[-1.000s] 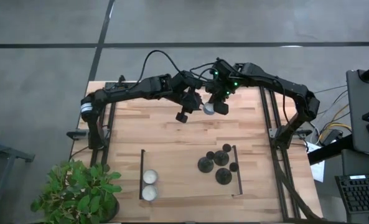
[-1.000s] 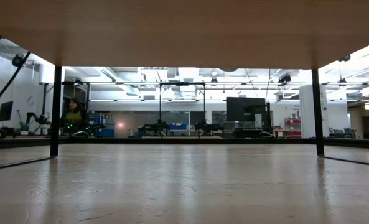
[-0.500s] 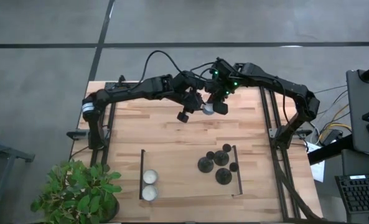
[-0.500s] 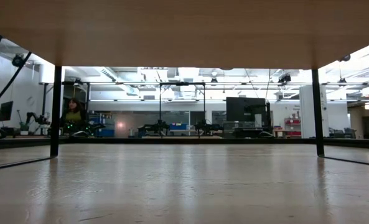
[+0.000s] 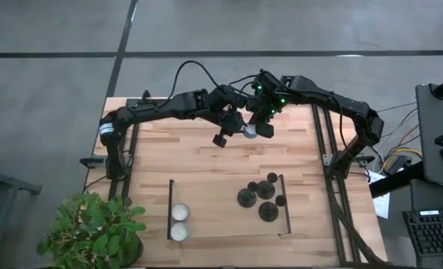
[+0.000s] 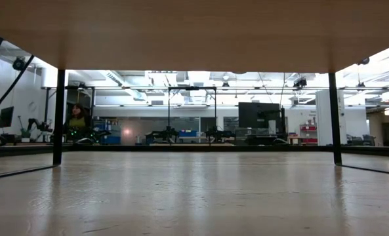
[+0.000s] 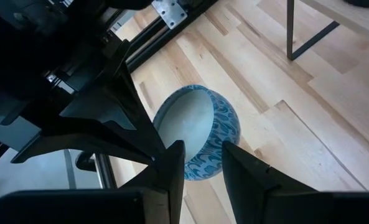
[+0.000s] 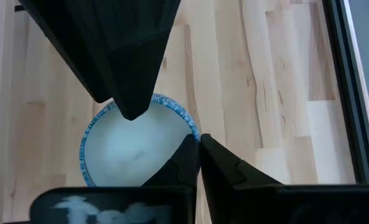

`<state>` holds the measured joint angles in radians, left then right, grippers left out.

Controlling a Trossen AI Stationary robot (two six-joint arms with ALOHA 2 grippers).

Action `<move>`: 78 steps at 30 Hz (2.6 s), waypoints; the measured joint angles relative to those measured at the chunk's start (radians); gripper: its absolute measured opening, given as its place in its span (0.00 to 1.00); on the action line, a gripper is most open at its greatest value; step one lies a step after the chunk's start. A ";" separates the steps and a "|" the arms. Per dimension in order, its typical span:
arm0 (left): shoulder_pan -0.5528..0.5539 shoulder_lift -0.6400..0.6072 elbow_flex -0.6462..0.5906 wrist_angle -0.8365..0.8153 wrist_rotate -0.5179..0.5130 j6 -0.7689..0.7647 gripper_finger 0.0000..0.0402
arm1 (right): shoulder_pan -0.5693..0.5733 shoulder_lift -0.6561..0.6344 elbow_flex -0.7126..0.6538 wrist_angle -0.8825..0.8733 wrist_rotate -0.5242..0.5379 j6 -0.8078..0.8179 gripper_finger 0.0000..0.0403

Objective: Pick & Place candle stick holders
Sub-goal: Put the scented candle on the shelf

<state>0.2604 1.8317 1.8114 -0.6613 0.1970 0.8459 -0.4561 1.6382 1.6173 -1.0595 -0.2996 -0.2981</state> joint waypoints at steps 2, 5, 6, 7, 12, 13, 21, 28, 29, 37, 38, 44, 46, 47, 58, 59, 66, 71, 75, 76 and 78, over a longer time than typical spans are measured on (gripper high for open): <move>0.000 0.000 0.000 0.000 0.009 0.001 0.26 | 0.000 0.000 0.000 0.000 0.000 0.002 0.02; 0.000 0.005 0.000 0.005 0.022 0.006 0.26 | 0.000 0.000 0.000 -0.002 0.000 0.003 0.02; 0.000 0.005 0.000 0.005 0.022 0.007 0.26 | 0.000 0.000 0.000 -0.001 0.000 0.003 0.02; 0.001 0.005 0.000 0.004 0.023 0.007 0.26 | 0.000 0.000 0.000 0.000 0.000 0.005 0.02; 0.000 0.005 0.000 -0.003 0.031 0.010 0.26 | 0.000 0.000 0.000 0.001 -0.001 0.007 0.02; 0.000 0.005 0.000 -0.009 0.036 0.010 0.26 | 0.000 0.000 -0.001 0.000 -0.005 0.008 0.02; 0.000 0.005 0.002 -0.076 0.083 0.020 0.26 | 0.001 0.000 -0.002 0.008 -0.019 0.006 0.02; -0.002 0.005 0.002 -0.075 0.090 0.024 0.22 | 0.001 0.000 -0.002 0.016 -0.022 0.003 0.02; -0.004 0.005 0.002 -0.072 0.090 0.029 0.21 | 0.001 0.000 -0.002 0.015 -0.024 0.003 0.02; -0.005 0.010 0.061 -0.084 0.042 0.014 0.11 | 0.000 -0.003 -0.001 0.025 -0.024 -0.001 0.02; -0.005 0.010 0.068 -0.085 0.036 0.015 0.11 | 0.000 -0.003 -0.001 0.026 -0.023 0.000 0.02; -0.015 0.008 0.069 -0.113 0.029 -0.040 0.17 | 0.000 -0.001 -0.001 0.020 -0.036 0.011 0.02; -0.017 0.008 0.068 -0.133 0.031 -0.061 0.22 | 0.004 0.000 -0.003 0.020 -0.038 0.010 0.02; -0.018 0.008 0.067 -0.136 0.032 -0.063 0.24 | 0.007 0.000 -0.005 0.018 -0.039 0.011 0.02; -0.045 0.006 0.066 -0.152 0.027 -0.077 0.42 | 0.054 -0.001 -0.018 0.035 -0.017 0.029 0.02; -0.045 0.003 0.066 -0.154 0.025 -0.078 0.42 | 0.054 -0.001 -0.019 0.034 -0.012 0.029 0.02; -0.045 -0.004 0.065 -0.202 0.014 -0.113 0.42 | 0.062 0.026 -0.019 0.045 0.009 0.099 0.02; -0.047 -0.005 0.060 -0.230 0.016 -0.125 0.42 | 0.074 0.042 -0.019 0.056 0.014 0.112 0.02; -0.046 -0.005 0.055 -0.245 0.015 -0.139 0.42 | 0.070 0.055 -0.019 0.056 0.013 0.136 0.02; -0.046 -0.005 0.053 -0.255 0.015 -0.139 0.42 | 0.072 0.059 -0.019 0.057 0.011 0.140 0.02; -0.046 -0.005 0.050 -0.271 0.015 -0.145 0.42 | 0.075 0.065 -0.020 0.059 0.011 0.162 0.02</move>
<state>0.2142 1.8263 1.8611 -0.9319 0.2121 0.7006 -0.3813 1.7035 1.5977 -1.0007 -0.2890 -0.1356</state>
